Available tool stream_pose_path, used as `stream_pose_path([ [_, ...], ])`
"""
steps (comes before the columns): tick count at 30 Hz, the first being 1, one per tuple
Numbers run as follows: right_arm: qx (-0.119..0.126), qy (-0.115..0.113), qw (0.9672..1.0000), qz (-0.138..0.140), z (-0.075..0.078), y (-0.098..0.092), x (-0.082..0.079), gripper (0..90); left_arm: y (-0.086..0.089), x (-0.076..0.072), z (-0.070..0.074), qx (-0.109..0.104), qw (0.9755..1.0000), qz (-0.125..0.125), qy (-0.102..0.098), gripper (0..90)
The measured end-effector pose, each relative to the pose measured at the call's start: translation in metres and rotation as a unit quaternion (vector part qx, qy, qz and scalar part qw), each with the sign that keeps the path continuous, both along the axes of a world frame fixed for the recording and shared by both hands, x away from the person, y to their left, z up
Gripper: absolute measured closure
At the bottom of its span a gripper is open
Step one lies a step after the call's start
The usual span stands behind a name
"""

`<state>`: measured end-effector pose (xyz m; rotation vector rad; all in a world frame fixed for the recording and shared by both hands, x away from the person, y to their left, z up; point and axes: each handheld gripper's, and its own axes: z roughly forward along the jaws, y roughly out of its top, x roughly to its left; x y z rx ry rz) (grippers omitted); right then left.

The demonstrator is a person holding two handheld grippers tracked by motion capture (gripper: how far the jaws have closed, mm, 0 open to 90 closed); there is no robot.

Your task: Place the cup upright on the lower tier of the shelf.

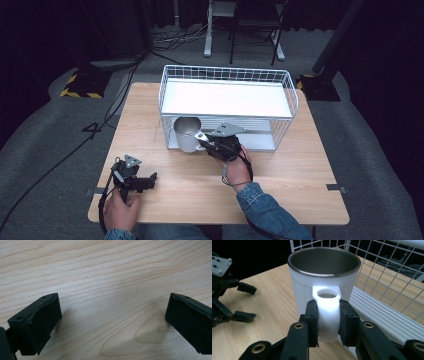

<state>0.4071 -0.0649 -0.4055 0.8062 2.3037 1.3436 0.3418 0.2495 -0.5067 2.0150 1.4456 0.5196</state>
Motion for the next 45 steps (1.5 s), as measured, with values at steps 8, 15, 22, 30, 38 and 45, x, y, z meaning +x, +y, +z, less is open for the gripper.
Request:
stream_pose_path([
  [8, 0.004, -0.018, 0.9997, -0.016, -0.001, 0.002, 0.008, 71.8, 0.000, 0.002, 0.000, -0.001, 1.0000, 0.004, 0.000, 0.8],
  [15, 0.005, -0.022, 0.9993, -0.030, -0.007, 0.010, 0.017, 71.8, 0.000, 0.003, 0.000, 0.000, 1.0000, 0.003, -0.001, 0.8],
  [22, -0.004, -0.030, 0.9988, -0.039, -0.012, 0.020, 0.027, 71.8, 0.000, 0.003, 0.000, 0.000, 1.0000, 0.003, -0.001, 0.8],
  [30, -0.007, -0.040, 0.9979, -0.051, -0.017, 0.027, 0.036, 71.8, 0.000, 0.002, 0.000, -0.001, 1.0000, 0.005, -0.001, 0.8],
  [38, -0.003, -0.045, 0.9972, -0.060, -0.023, 0.030, 0.043, 71.7, 0.000, 0.002, 0.000, 0.000, 1.0000, 0.003, -0.001, 0.8],
  [45, -0.014, -0.038, 0.9973, -0.062, -0.028, 0.032, 0.044, 71.6, 0.000, 0.000, 0.000, 0.000, 1.0000, -0.002, -0.001, 0.8],
])
